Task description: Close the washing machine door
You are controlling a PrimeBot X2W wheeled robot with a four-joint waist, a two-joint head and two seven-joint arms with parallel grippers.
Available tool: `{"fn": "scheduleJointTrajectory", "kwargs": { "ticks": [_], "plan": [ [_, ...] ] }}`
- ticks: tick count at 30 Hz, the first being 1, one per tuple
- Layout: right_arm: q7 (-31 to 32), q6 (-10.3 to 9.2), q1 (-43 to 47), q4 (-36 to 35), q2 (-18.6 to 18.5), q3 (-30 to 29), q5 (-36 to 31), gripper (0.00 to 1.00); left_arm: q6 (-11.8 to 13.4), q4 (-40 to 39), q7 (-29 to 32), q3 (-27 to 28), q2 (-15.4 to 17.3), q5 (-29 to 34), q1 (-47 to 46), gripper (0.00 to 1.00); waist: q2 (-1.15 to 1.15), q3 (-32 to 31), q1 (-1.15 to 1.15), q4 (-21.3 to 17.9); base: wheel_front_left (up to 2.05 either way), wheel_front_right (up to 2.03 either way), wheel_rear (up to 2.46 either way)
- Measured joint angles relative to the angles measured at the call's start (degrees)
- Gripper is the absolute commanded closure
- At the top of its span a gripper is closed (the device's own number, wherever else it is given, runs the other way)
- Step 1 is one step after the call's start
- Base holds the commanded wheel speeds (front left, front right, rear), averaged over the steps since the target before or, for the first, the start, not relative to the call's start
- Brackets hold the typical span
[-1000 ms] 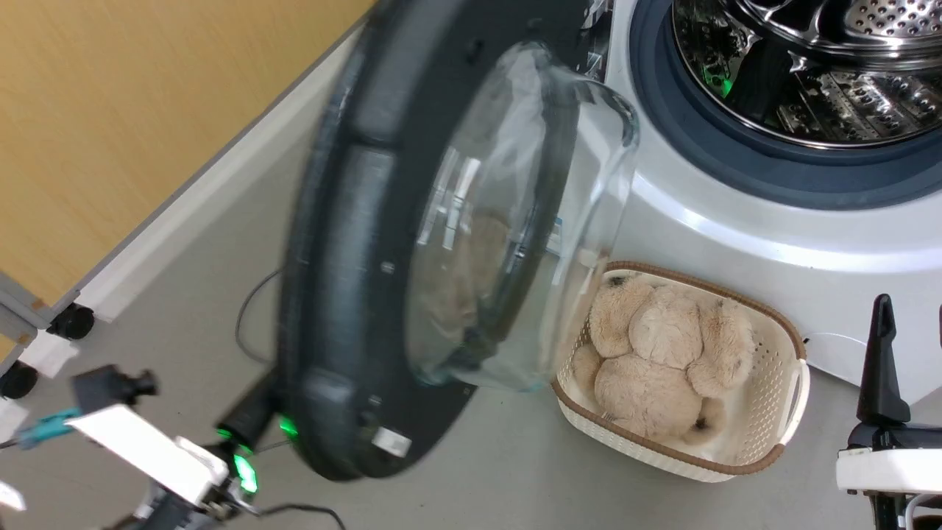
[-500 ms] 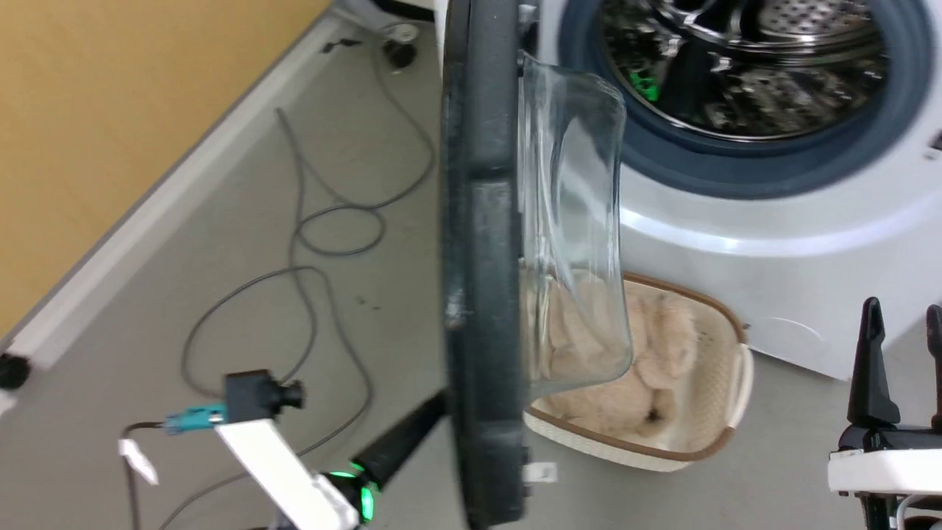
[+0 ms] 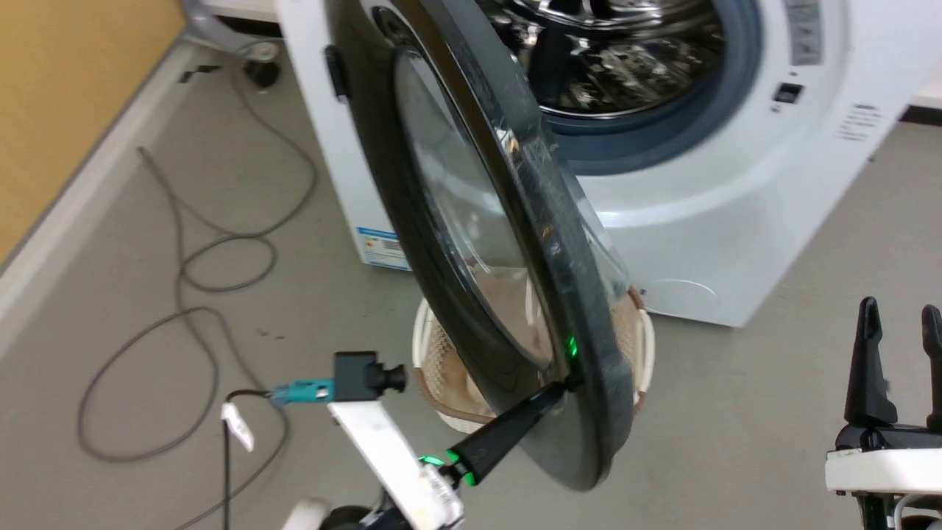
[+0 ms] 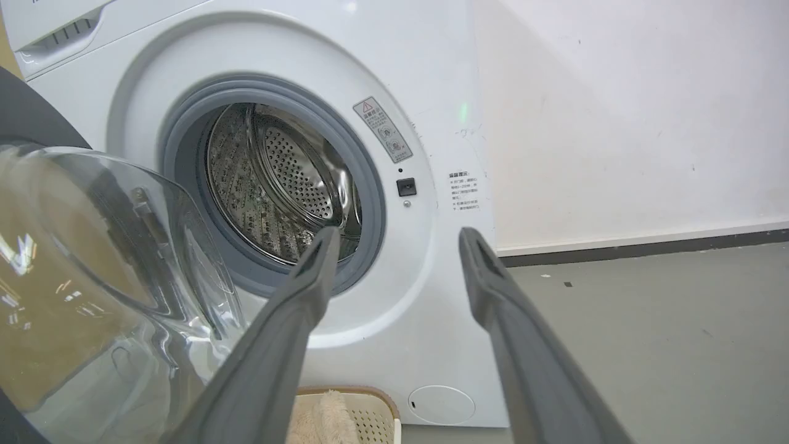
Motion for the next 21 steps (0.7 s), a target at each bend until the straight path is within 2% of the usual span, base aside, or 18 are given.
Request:
{"fn": "scheduleJointTrajectory", "kwargs": {
  "ticks": [11,14,15,16,21],
  "plan": [
    [0.0,0.0,-0.3,0.1,0.0,0.4,0.2,0.0,0.0,8.7,-9.9,-10.8,0.1,1.9,-6.4,1.0,0.0,0.7,0.0,-3.9,0.0,0.0,0.0],
    [0.0,0.0,-0.3,0.1,0.0,0.5,1.1,0.0,0.0,9.2,-13.7,-12.0,1.6,2.0,-7.0,1.0,0.0,0.3,0.0,-4.1,0.0,0.0,0.0],
    [0.0,0.0,-0.2,-0.1,0.0,1.2,2.5,0.0,0.0,8.8,-18.5,-12.4,3.7,2.1,-7.2,1.0,0.0,-0.5,0.0,-3.9,0.0,0.0,0.0],
    [0.0,0.0,-0.1,-0.3,0.0,1.5,3.0,0.0,0.0,8.5,-20.2,-12.8,4.6,2.7,-7.2,1.0,0.0,-0.8,0.0,-3.8,0.0,0.0,0.0],
    [0.0,0.0,0.3,-1.4,0.0,1.7,4.1,0.0,0.0,10.1,-32.0,-13.6,9.3,9.9,-8.3,1.0,0.0,-2.3,0.0,-2.9,0.0,0.0,0.0]
  ]
}}
